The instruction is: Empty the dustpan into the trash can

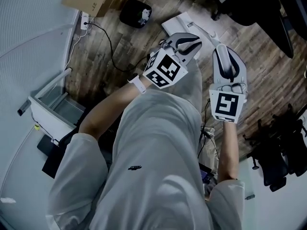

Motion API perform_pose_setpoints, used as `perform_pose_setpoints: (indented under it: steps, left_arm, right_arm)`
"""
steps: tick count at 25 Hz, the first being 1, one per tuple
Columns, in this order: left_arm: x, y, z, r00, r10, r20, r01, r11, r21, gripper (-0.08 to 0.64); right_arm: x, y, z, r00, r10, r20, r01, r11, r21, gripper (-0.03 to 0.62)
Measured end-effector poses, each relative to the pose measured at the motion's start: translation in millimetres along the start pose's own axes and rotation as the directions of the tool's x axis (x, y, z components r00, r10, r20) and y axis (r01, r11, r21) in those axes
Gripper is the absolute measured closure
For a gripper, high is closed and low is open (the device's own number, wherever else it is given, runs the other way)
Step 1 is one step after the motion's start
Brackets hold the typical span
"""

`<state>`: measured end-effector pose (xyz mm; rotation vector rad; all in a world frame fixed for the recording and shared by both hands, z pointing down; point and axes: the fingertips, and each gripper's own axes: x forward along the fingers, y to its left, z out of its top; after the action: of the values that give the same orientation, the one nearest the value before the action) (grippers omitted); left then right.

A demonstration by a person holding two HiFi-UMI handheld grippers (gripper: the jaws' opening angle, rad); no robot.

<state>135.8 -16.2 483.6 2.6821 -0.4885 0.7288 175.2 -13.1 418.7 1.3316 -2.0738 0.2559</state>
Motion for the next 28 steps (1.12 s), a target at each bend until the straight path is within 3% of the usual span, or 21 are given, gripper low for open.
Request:
perform_pose_setpoints:
  steps: [1,6,10,18,24,28]
  left_arm:
    - [-5,4,-2,1.000,0.024,-0.007,-0.024,1.000,-0.008,0.550]
    - [-22,19,-1,0.998,0.063,-0.006,-0.064,0.989,-0.133,0.553]
    - [-40,29,6,0.993,0.120,0.007,-0.117,0.977,-0.178,0.554]
    - [-64,55,7,0.974,0.224,0.016,-0.215,0.952,-0.219,0.554]
    - [-79,68,1,0.962,0.271,0.021,-0.258,0.935,-0.242,0.554]
    - [-84,75,-5,0.957,0.289,0.010,-0.278,0.929,-0.244,0.554]
  right_arm:
    - [2,0,-4,1.000,-0.007,-0.006,0.007,1.000,0.005,0.480]
    - [21,-11,-33,0.998,-0.058,-0.029,0.060,0.996,0.071,0.479]
    - [35,-19,-49,0.995,-0.084,-0.054,0.089,0.990,0.105,0.479]
    - [53,-37,-79,0.985,-0.146,-0.097,0.160,0.973,0.164,0.479]
    - [67,-47,-99,0.968,-0.210,-0.136,0.237,0.946,0.221,0.479]
    - [77,-40,-109,0.965,-0.218,-0.144,0.247,0.942,0.227,0.477]
